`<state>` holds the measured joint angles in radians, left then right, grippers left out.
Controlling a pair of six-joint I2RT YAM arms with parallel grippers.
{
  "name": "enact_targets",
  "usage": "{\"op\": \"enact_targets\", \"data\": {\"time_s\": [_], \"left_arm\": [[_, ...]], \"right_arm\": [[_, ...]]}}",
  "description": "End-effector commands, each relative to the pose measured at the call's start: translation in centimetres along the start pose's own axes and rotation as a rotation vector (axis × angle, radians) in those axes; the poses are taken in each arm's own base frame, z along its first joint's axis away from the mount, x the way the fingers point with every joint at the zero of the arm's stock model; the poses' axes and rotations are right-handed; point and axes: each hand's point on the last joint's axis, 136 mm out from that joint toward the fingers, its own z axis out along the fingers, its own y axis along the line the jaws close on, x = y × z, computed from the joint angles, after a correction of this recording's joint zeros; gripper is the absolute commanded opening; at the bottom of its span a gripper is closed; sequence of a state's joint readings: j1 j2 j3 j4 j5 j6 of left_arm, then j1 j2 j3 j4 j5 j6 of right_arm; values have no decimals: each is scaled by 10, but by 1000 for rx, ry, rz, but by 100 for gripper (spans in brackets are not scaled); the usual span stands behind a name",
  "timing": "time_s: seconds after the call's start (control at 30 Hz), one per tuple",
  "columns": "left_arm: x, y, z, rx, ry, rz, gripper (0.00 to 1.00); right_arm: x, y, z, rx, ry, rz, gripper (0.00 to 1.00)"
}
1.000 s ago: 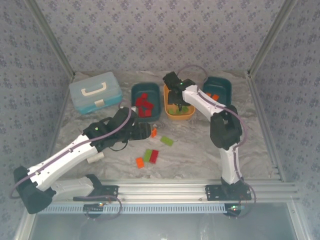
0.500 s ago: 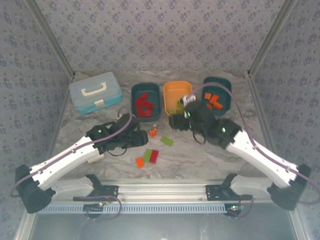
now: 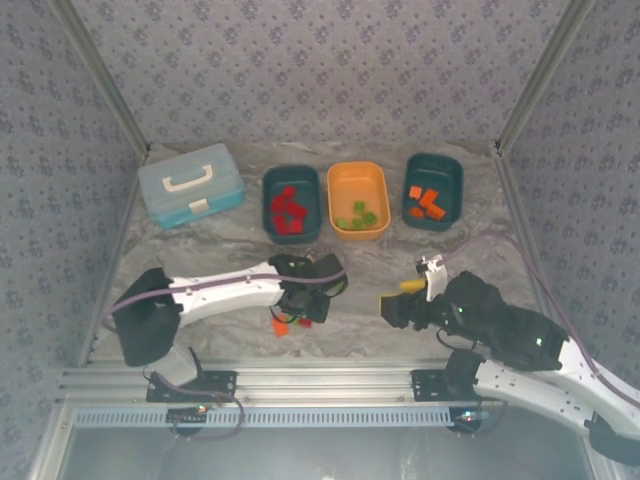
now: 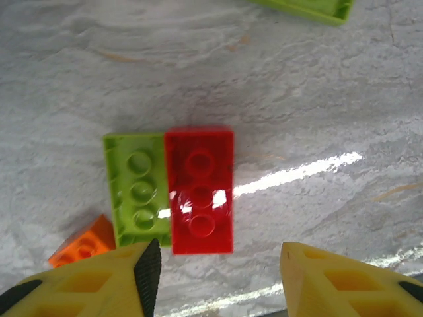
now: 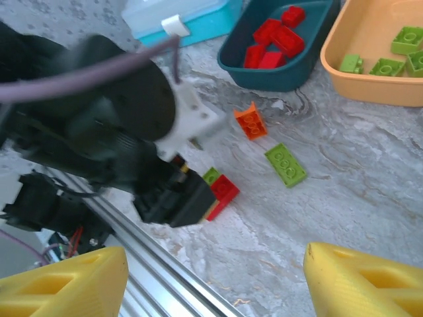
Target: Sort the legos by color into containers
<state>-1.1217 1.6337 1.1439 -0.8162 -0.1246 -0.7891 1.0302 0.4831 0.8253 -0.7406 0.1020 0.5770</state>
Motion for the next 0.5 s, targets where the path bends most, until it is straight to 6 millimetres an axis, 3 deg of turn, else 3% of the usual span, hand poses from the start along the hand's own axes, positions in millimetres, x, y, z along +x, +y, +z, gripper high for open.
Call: {"op": "enact_targets", "data": {"time_s": [0.0,0.13,0.47], "left_arm": [[-13,-2,0,-69,-18,74,51],[-15,1,10,-111,-17,71,54],[-9,3,32,-129,33,36,56]], "right_arm": [[5,16,-2,-92,29,2,74],[8,28,-2,-162,49,-2,75],[2,30,-9,-167,29,-4,75]]}}
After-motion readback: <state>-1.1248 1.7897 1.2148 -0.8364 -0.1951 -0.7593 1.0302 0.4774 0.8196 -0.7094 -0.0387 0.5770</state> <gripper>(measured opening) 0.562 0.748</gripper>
